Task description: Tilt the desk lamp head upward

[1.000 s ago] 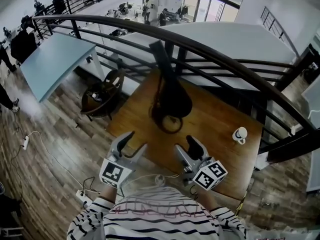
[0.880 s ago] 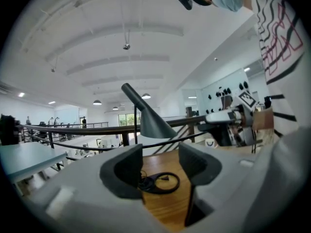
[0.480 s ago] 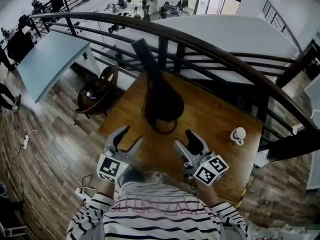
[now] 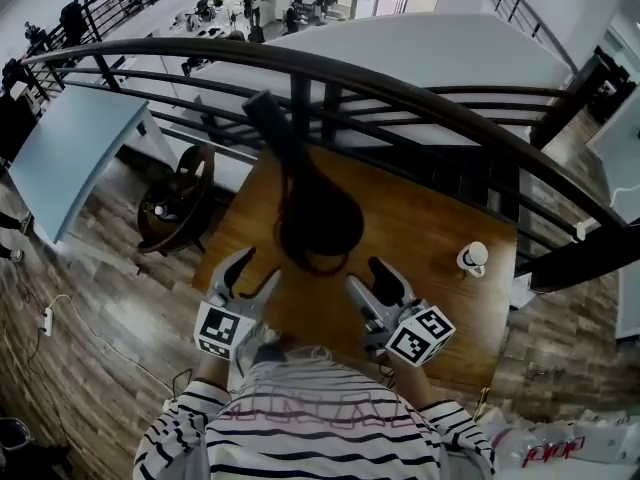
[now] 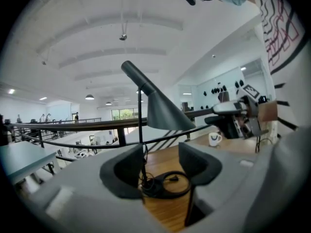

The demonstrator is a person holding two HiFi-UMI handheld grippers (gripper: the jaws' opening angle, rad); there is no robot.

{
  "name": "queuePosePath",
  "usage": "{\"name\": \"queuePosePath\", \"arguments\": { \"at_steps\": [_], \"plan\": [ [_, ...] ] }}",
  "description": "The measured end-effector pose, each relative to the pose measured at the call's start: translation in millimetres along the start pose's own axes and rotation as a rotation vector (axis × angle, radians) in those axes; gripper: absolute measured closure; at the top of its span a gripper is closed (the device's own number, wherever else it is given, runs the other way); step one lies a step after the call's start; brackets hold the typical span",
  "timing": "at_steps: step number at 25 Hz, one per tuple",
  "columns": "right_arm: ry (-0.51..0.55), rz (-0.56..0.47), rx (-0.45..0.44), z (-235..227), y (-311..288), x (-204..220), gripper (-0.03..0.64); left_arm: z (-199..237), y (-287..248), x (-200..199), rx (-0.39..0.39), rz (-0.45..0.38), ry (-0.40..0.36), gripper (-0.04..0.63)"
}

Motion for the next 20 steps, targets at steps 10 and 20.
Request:
{"name": "queuePosePath", "arguments": {
  "at_steps": [10,20],
  "plan": [
    [-0.032,-0.068,0.119,-1.5,-35.3,4.1,0.339,50.7,-30.9,10.3,0.117,0.021,-0.014,0.367],
    [-0.057,-0.131,0.207,-11.4,-55.1,7.8,0.341,72.0,-68.2,28.7,0.235,0.052,-0.045,0.367]
  ]
}}
Point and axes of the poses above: the fingertips, and each gripper's own axes: y backward along the fingers, z to its left, x out of its underside, the point moved 3 cm from there along y, backward along the fingers, and after that the axes turned 2 degrees about -x, right-handed, at the moved point
